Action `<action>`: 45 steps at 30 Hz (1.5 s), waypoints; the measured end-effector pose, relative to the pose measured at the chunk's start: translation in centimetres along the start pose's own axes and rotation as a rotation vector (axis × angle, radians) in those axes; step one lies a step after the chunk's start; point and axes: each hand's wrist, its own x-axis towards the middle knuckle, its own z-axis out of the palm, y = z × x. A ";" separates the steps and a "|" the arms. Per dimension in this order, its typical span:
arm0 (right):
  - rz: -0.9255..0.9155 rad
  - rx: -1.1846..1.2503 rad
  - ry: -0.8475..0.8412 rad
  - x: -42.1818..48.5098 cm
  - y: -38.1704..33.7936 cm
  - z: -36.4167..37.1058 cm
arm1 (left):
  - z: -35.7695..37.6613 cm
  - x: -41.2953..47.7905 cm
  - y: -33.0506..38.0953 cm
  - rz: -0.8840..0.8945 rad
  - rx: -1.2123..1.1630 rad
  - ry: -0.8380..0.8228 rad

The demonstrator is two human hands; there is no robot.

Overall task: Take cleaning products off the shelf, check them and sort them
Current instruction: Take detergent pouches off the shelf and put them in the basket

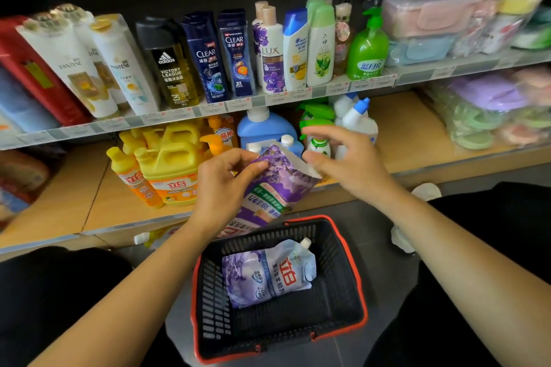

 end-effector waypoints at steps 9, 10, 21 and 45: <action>-0.141 -0.115 0.017 -1.0 -2.5 4.4 | -1.7 -1.1 0.9 -0.100 -0.120 0.012; -0.166 -0.148 0.047 -1.0 -2.6 4.4 | -1.6 -1.3 1.1 -0.104 -0.127 0.009; -0.094 -0.083 0.219 0.5 -1.2 2.8 | -2.9 -2.7 -3.1 -0.311 0.076 -0.467; 0.350 0.251 0.530 3.2 7.2 -1.2 | -2.5 -1.0 -2.6 -0.287 -0.166 0.058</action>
